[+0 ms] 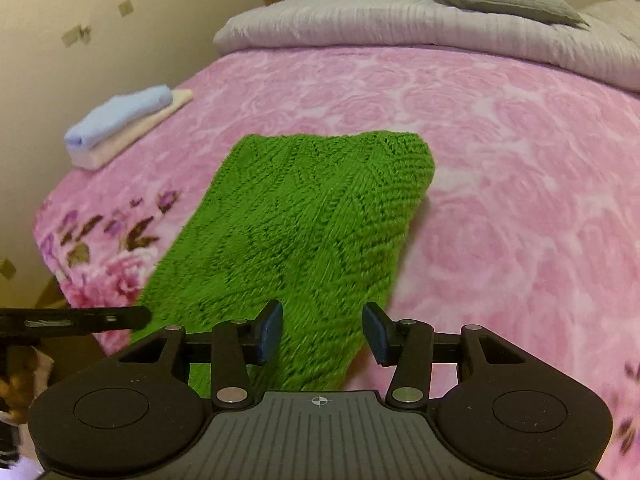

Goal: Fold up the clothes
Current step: 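Lower the folded side onto the vest and open the left gripper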

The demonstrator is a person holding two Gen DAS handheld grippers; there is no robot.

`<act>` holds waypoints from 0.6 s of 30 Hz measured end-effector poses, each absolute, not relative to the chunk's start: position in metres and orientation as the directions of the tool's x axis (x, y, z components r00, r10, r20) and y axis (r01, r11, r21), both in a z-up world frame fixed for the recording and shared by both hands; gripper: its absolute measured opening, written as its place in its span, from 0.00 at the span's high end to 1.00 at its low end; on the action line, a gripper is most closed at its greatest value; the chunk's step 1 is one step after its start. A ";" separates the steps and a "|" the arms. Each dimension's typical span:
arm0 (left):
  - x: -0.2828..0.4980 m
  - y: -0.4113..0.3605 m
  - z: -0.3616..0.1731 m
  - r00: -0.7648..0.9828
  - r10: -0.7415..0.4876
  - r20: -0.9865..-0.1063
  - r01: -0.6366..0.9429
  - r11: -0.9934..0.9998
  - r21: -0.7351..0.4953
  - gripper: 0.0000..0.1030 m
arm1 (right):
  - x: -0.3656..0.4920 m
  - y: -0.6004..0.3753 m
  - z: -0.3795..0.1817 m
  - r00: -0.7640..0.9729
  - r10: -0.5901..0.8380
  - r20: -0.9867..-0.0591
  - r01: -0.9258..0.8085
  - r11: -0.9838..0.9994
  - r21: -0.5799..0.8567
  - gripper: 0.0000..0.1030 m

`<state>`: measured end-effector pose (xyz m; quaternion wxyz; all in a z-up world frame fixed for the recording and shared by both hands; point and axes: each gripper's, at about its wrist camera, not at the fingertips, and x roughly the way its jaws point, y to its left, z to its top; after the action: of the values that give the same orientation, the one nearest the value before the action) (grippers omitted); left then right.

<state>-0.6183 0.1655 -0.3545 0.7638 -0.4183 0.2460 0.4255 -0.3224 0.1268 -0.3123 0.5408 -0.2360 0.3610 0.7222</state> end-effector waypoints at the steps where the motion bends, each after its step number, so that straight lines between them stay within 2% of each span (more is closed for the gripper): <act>1: -0.617 0.165 -0.354 0.509 0.447 -0.736 -0.860 0.290 -0.419 0.94 | -0.323 0.122 -0.310 -0.312 0.615 -0.724 -0.948 -0.152 0.280 0.53; 5: -0.614 0.164 -0.354 0.493 0.449 -0.745 -0.869 0.288 -0.401 0.94 | -0.328 0.110 -0.313 -0.331 0.605 -0.724 -0.942 -0.173 0.286 0.53; 8: -0.613 0.165 -0.358 0.483 0.450 -0.751 -0.874 0.292 -0.388 0.92 | -0.334 0.114 -0.338 -0.311 0.572 -0.759 -0.950 -0.182 0.253 0.53; 11: -0.616 0.162 -0.356 0.485 0.456 -0.746 -0.874 0.291 -0.390 0.91 | -0.324 0.115 -0.342 -0.345 0.569 -0.747 -0.934 -0.130 0.332 0.53; 13: -0.620 0.158 -0.350 0.488 0.465 -0.738 -0.872 0.296 -0.390 0.92 | -0.323 0.110 -0.333 -0.336 0.580 -0.742 -0.938 -0.135 0.319 0.53; 18: -0.624 0.143 -0.324 0.577 0.483 -0.659 -0.816 0.379 -0.437 0.93 | -0.329 0.086 -0.312 -0.307 0.645 -0.700 -0.950 -0.162 0.268 0.53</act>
<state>-0.6241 0.1428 -0.3244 0.8013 -0.3826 0.2175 0.4053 -0.3291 0.0857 -0.3119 0.5461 -0.2191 0.3475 0.7301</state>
